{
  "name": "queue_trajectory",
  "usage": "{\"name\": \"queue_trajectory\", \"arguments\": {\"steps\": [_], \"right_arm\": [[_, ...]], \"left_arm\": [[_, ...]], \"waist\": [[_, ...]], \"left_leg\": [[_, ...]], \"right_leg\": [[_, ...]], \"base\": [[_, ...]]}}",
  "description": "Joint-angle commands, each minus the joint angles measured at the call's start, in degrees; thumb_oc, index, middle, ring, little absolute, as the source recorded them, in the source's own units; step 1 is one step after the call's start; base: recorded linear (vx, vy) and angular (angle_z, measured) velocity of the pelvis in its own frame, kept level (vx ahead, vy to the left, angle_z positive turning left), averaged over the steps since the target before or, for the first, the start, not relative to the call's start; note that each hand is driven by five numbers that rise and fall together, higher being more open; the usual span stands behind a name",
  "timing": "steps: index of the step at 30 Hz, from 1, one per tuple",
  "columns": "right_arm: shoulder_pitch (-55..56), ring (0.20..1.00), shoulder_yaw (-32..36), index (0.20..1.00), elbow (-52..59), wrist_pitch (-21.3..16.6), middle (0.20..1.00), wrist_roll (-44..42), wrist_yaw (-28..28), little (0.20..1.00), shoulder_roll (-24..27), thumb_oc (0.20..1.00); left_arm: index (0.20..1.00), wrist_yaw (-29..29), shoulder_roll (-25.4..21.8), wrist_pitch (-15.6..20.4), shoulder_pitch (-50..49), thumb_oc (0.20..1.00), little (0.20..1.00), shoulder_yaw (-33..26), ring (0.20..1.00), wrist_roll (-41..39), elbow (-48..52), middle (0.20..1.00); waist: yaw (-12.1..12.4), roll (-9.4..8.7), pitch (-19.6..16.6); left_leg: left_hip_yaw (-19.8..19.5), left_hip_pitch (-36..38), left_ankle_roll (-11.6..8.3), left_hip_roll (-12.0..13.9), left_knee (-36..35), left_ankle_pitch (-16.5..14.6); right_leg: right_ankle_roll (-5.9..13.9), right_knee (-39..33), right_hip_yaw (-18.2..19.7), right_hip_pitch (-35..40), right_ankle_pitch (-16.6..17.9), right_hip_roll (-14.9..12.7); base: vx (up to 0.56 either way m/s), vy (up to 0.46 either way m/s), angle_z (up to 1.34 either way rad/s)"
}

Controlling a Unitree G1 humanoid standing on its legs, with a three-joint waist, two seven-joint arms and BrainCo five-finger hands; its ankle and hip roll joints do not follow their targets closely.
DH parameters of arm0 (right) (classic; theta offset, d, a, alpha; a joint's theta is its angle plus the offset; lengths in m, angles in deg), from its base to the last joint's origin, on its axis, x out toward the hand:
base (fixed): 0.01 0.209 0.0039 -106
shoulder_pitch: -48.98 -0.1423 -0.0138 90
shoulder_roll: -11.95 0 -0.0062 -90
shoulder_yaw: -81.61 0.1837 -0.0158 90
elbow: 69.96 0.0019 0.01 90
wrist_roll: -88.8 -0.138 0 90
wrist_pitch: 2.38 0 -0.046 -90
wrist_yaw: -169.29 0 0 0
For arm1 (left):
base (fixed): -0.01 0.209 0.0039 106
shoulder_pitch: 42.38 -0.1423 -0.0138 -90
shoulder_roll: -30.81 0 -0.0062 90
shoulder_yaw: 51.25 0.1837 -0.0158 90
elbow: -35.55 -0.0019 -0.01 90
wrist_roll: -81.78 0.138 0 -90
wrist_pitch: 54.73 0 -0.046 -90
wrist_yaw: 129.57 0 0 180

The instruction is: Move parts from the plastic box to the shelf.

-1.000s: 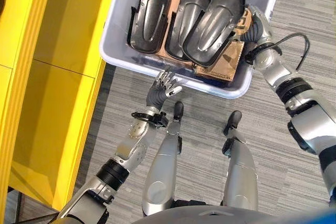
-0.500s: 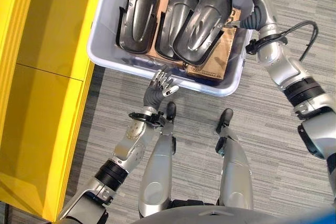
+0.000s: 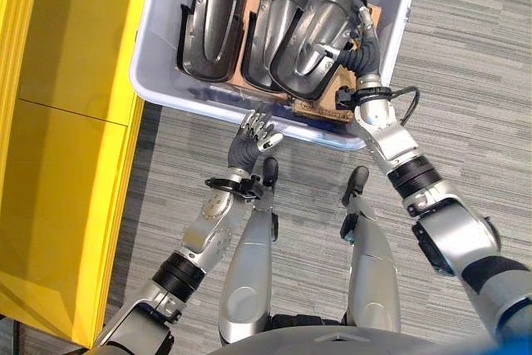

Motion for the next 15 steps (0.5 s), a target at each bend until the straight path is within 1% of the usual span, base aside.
{"name": "queue_trajectory", "arguments": {"steps": [1, 3, 8, 15], "right_arm": [[-2.43, 1.000, -0.32, 1.000, 6.95, -5.74, 1.000, -6.12, 0.96, 1.000, 1.10, 1.000], [-1.17, 1.000, -0.19, 1.000, 8.36, -6.33, 1.000, -6.98, 0.57, 1.000, 0.28, 1.000], [1.78, 1.000, 0.62, 1.000, 11.50, -6.50, 1.000, -5.50, -0.94, 1.000, -0.51, 1.000], [7.48, 1.000, 0.20, 1.000, 18.74, -5.94, 1.000, 0.60, -2.30, 1.000, 0.14, 1.000]], "left_arm": [[1.000, -0.91, -1.00, 1.61, 0.18, 1.000, 1.000, -2.71, 1.000, -0.65, 4.34, 1.000], [1.000, -1.39, -0.90, 1.81, 0.04, 1.000, 1.000, -2.76, 1.000, -0.61, 4.58, 1.000], [1.000, -2.16, -0.77, 2.04, -0.44, 1.000, 1.000, -2.91, 1.000, -0.07, 4.85, 1.000], [1.000, -3.17, -0.48, 2.17, -1.64, 1.000, 1.000, -3.80, 1.000, 0.89, 5.19, 1.000]], "waist": [[-0.13, -1.61, 2.62], [-0.19, -1.57, 2.62], [-0.43, -1.44, 2.62], [-1.22, -1.94, 2.62]], "left_leg": [[2.43, -1.99, 1.35, 0.87, 5.98, -7.31], [2.32, -2.18, 1.40, 0.85, 6.10, -7.34], [2.20, -2.74, 1.58, 0.77, 6.42, -7.36], [2.33, -3.18, 1.72, 0.88, 6.65, -7.44]], "right_leg": [[2.77, -6.66, -1.53, 10.03, -1.94, -1.73], [2.76, -6.63, -1.57, 9.92, -1.92, -1.75], [2.80, -6.46, -1.55, 9.60, -1.87, -1.83], [2.92, -6.41, -1.42, 9.17, -1.72, -1.77]], "base": [[0.00, 0.000, 0.00], [0.00, 0.000, 0.00], [0.00, 0.000, 0.00], [0.00, 0.000, 0.00]]}}
